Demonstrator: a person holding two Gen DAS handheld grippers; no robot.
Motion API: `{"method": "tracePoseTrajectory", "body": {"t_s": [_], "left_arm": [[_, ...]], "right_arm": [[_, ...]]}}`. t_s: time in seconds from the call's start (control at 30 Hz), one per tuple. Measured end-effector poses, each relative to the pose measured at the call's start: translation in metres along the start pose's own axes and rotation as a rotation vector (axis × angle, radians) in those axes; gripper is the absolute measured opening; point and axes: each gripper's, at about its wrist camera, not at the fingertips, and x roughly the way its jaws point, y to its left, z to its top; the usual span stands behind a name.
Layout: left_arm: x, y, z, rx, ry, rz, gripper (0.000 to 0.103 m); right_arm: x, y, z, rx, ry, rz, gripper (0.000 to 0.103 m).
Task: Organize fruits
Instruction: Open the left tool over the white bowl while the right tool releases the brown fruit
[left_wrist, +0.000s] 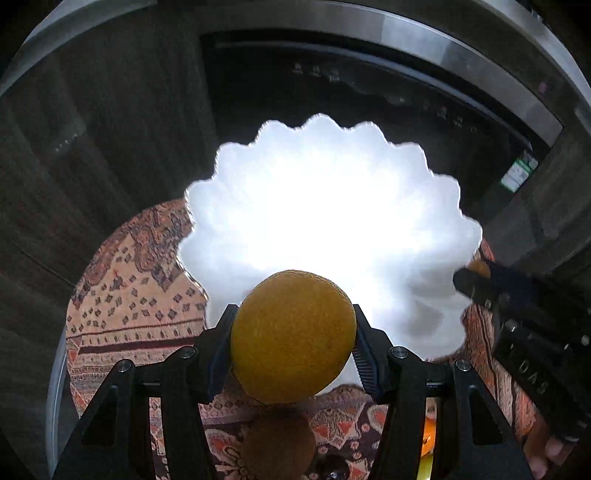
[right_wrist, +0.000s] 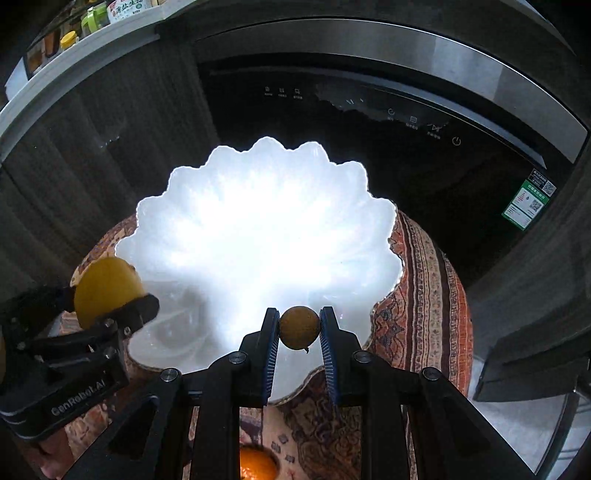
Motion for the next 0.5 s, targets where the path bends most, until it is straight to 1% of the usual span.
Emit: {"method": "tracePoseTrajectory", "body": {"t_s": [0.03,0.07,0.1,0.13,0.17,0.2,0.27,0.33,0.4,0.5], "left_arm": [[0.0,-0.001,-0.002,0.006,-0.001,0.006,0.057],[-0.001,-0.001,-0.002,0.011,-0.007,0.019,0.06],[-0.003,0.0,-0.002,0.011,-0.013,0.03,0.069],[-0.005,0.001,-0.001,0.006,-0.022,0.037,0.074],[-0.009,0.003,-0.001,0.0,-0.033,0.041,0.08],[-0.012,0.004,0.0,-0.003,-0.041,0.048,0.081],[-0.017,0.005,0.001,0.002,-0.046,0.069,0.081],[-0.022,0.007,0.001,0.005,-0.055,0.088,0.084],[-0.029,0.008,0.0,0.005,-0.066,0.105,0.089],[-0.041,0.011,-0.002,-0.005,-0.083,0.114,0.094]], "right_arm": [[0.0,0.001,0.0,-0.006,-0.002,-0.003,0.026],[-0.001,0.002,0.0,-0.015,-0.004,-0.014,0.034],[-0.002,0.003,0.0,-0.018,-0.009,-0.024,0.044],[-0.004,0.004,-0.001,-0.02,-0.022,-0.037,0.049],[-0.007,0.004,0.0,-0.023,-0.036,-0.049,0.056],[-0.009,0.005,0.0,-0.027,-0.047,-0.063,0.062],[-0.016,0.006,0.0,-0.035,-0.07,-0.088,0.065],[-0.021,0.006,0.0,-0.038,-0.086,-0.11,0.069],[-0.028,0.007,0.001,-0.036,-0.102,-0.129,0.076],[-0.04,0.008,0.001,-0.032,-0.131,-0.153,0.08]]}}
